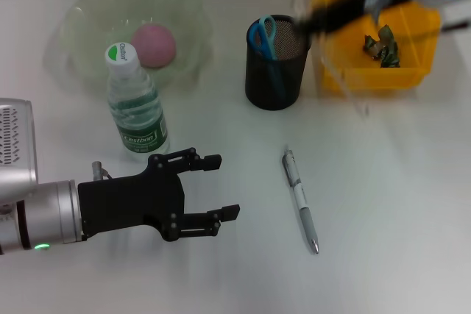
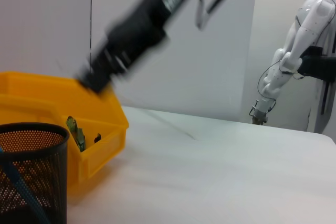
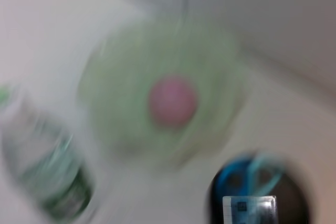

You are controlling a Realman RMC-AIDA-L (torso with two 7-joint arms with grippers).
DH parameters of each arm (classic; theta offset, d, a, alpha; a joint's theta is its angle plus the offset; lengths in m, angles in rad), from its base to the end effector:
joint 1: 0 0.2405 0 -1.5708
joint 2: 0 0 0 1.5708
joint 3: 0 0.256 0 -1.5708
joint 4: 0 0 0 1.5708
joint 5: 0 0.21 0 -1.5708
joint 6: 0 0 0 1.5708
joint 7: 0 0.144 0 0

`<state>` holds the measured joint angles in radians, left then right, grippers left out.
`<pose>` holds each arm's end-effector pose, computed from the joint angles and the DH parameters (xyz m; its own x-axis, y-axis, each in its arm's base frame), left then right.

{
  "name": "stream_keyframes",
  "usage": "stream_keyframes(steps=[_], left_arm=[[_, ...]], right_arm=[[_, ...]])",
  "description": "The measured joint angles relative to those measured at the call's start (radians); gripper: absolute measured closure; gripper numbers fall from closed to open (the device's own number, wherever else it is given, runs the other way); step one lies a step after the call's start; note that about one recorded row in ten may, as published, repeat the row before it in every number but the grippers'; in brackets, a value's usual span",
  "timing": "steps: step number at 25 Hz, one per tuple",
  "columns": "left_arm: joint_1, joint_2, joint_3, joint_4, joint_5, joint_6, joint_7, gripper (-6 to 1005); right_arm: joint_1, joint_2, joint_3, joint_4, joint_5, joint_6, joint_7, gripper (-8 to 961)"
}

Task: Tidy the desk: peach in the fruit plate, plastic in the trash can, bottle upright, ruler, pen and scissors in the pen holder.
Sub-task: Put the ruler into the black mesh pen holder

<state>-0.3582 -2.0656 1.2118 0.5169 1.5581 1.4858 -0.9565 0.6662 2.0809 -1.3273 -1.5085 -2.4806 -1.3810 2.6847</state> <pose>-0.2729 0.2674 -0.0561 0.8388 0.1274 0.5293 0.2352 -0.9616 -0.1412 0.1004 0.3892 0.0287 0.8257 -0.5428 -0.1538 -0.5429 -0.6903 -0.4782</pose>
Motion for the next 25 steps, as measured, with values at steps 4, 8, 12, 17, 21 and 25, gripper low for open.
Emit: stream_keyframes(steps=[4,8,12,17,21,25], left_arm=[[-0.001,-0.001,0.000,0.001,-0.006,0.004,-0.004,194],[-0.001,-0.001,0.002,0.008,-0.007,0.006,-0.018,194],[-0.002,-0.001,-0.001,0.010,-0.004,0.006,-0.029,194],[-0.006,0.001,-0.001,0.011,-0.005,0.004,-0.034,194],[-0.014,0.001,-0.002,0.006,-0.002,0.001,-0.034,194],[-0.014,0.001,-0.002,0.006,-0.002,0.004,-0.035,194]], right_arm=[[-0.043,0.004,0.016,-0.055,0.055,0.166,-0.103,553],[-0.112,0.005,-0.034,-0.035,0.212,0.386,-0.274,547],[-0.182,0.005,-0.111,0.033,0.423,0.601,-0.502,541],[-0.218,0.007,-0.176,0.205,0.791,0.753,-0.892,533],[-0.202,0.007,-0.190,0.373,1.161,0.743,-1.277,526],[-0.171,0.007,-0.192,0.536,1.455,0.679,-1.568,520]])
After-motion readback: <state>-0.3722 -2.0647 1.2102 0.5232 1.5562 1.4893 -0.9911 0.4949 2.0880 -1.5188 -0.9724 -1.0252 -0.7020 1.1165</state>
